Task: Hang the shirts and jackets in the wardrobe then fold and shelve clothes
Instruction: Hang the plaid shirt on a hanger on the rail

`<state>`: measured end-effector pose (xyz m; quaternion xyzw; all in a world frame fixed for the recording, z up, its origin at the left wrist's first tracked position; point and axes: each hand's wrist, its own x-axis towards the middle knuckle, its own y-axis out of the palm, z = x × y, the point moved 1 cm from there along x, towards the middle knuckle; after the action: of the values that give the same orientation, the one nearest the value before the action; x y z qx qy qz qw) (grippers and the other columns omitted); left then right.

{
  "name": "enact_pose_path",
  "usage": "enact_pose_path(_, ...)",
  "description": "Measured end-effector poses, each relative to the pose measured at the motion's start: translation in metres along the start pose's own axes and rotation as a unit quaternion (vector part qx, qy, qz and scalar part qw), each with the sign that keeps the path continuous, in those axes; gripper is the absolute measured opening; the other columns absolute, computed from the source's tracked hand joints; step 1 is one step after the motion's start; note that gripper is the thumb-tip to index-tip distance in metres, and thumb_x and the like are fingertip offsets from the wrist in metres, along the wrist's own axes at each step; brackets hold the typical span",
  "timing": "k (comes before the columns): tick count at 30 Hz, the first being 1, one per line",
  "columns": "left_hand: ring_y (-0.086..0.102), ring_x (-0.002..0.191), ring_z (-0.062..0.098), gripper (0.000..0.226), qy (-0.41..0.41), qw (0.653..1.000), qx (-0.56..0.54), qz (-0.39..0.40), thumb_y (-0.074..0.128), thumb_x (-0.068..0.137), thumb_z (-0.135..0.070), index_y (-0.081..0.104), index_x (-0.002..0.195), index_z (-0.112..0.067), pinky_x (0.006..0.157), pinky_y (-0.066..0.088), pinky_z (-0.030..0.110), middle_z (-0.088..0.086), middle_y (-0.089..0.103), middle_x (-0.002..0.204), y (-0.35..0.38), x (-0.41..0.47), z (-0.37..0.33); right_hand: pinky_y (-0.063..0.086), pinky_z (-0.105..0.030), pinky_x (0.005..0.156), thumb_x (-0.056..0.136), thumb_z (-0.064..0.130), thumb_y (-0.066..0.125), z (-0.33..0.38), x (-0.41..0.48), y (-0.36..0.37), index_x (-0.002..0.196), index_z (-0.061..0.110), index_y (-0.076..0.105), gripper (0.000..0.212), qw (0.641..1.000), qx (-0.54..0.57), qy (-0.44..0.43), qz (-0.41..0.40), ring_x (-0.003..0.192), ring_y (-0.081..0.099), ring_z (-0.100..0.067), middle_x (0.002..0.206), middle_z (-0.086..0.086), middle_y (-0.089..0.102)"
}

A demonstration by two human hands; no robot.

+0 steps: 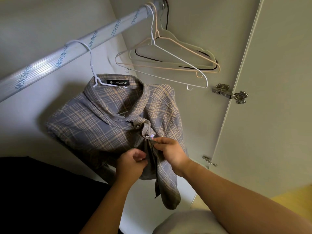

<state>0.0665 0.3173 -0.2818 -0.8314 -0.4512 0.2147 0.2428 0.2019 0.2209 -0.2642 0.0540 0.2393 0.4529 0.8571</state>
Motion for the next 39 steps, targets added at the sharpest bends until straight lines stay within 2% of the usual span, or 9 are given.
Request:
enact_pose_path(6, 0.065, 0.089, -0.001, 0.033, -0.001, 1.0, -0.004, 0.021, 0.088, 0.07, -0.02, 0.062, 0.084, -0.037, 0.074, 0.053, 0.023, -0.019, 0.07, 0.085, 0.013, -0.002, 0.007, 0.055, -0.022, 0.069, 0.093, 0.003, 0.057, 0.0, -0.002, 0.002, 0.083, 0.019, 0.076, 0.027, 1.0, 0.004, -0.008, 0.018, 0.077, 0.069, -0.014, 0.082, -0.002, 0.075)
enact_pose_path(13, 0.067, 0.092, 0.006, 0.041, 0.025, 0.998, -0.037, -0.034, 0.072, 0.082, -0.001, 0.06, 0.092, -0.04, 0.089, 0.057, 0.038, -0.012, 0.07, 0.093, 0.016, 0.002, 0.004, 0.055, -0.021, 0.063, 0.09, 0.004, 0.06, 0.005, -0.004, 0.001, 0.078, 0.017, 0.075, 0.024, 0.999, 0.028, 0.005, 0.024, 0.069, 0.068, -0.013, 0.078, -0.005, 0.073)
enact_pose_path(18, 0.07, 0.088, 0.0, 0.038, 0.005, 0.996, -0.089, 0.024, 0.08, 0.058, -0.038, 0.066, 0.093, -0.034, 0.08, 0.055, 0.029, -0.018, 0.074, 0.091, 0.02, 0.002, 0.002, 0.058, -0.025, 0.07, 0.083, 0.007, 0.062, 0.005, -0.004, 0.0, 0.088, 0.001, 0.073, 0.014, 0.999, 0.02, 0.01, 0.023, 0.076, 0.069, -0.02, 0.09, -0.017, 0.074)
enact_pose_path(23, 0.067, 0.066, 0.003, 0.028, -0.002, 0.998, -0.054, 0.031, 0.084, 0.06, -0.036, 0.063, 0.071, -0.022, 0.065, 0.054, 0.027, -0.008, 0.071, 0.069, 0.022, -0.002, 0.008, 0.056, -0.032, 0.076, 0.084, 0.008, 0.06, 0.003, -0.002, -0.002, 0.089, -0.002, 0.071, 0.016, 1.0, 0.017, 0.016, 0.013, 0.08, 0.067, -0.022, 0.086, -0.014, 0.071)
enact_pose_path(26, 0.073, 0.081, 0.006, 0.017, -0.02, 0.993, -0.101, 0.058, 0.086, 0.074, -0.028, 0.072, 0.082, -0.023, 0.065, 0.055, 0.019, -0.01, 0.076, 0.081, 0.025, -0.005, 0.01, 0.056, -0.028, 0.077, 0.085, 0.009, 0.061, 0.003, -0.002, -0.003, 0.082, 0.01, 0.076, 0.015, 1.0, 0.015, 0.014, 0.023, 0.079, 0.069, -0.017, 0.085, -0.009, 0.073)
enact_pose_path(29, 0.075, 0.09, 0.016, 0.014, -0.062, 0.971, -0.218, 0.078, 0.075, 0.087, -0.01, 0.075, 0.094, -0.022, 0.068, 0.057, 0.022, -0.001, 0.078, 0.094, 0.027, -0.01, 0.0, 0.058, -0.024, 0.068, 0.086, 0.004, 0.058, 0.004, -0.004, -0.002, 0.069, 0.021, 0.077, 0.031, 0.999, 0.036, 0.014, 0.036, 0.068, 0.07, -0.012, 0.075, -0.003, 0.074)
enact_pose_path(32, 0.073, 0.082, 0.016, 0.025, -0.056, 0.979, -0.183, 0.063, 0.069, 0.092, -0.012, 0.078, 0.084, -0.034, 0.069, 0.054, 0.029, -0.001, 0.078, 0.087, 0.027, -0.009, -0.003, 0.059, -0.032, 0.067, 0.083, -0.003, 0.053, 0.003, -0.004, -0.002, 0.069, 0.016, 0.077, 0.034, 0.997, 0.062, 0.022, 0.037, 0.068, 0.07, -0.019, 0.075, -0.008, 0.073)
enact_pose_path(36, 0.069, 0.086, 0.023, 0.018, -0.066, 0.985, -0.158, -0.005, 0.067, 0.094, -0.013, 0.072, 0.081, -0.026, 0.078, 0.055, 0.04, -0.003, 0.076, 0.081, 0.022, -0.005, -0.003, 0.057, -0.038, 0.081, 0.072, -0.01, 0.05, 0.003, -0.005, -0.003, 0.087, 0.007, 0.078, 0.036, 0.999, 0.022, 0.023, 0.028, 0.079, 0.068, -0.024, 0.087, -0.014, 0.073)
enact_pose_path(39, 0.067, 0.096, 0.033, 0.006, -0.031, 0.991, -0.126, -0.038, 0.056, 0.101, -0.019, 0.058, 0.095, -0.016, 0.088, 0.055, 0.051, 0.01, 0.07, 0.098, 0.012, -0.004, -0.008, 0.056, -0.029, 0.061, 0.074, -0.012, 0.055, 0.0, -0.006, -0.006, 0.088, 0.015, 0.078, 0.038, 0.995, -0.1, 0.014, 0.011, 0.067, 0.066, -0.015, 0.077, -0.004, 0.073)
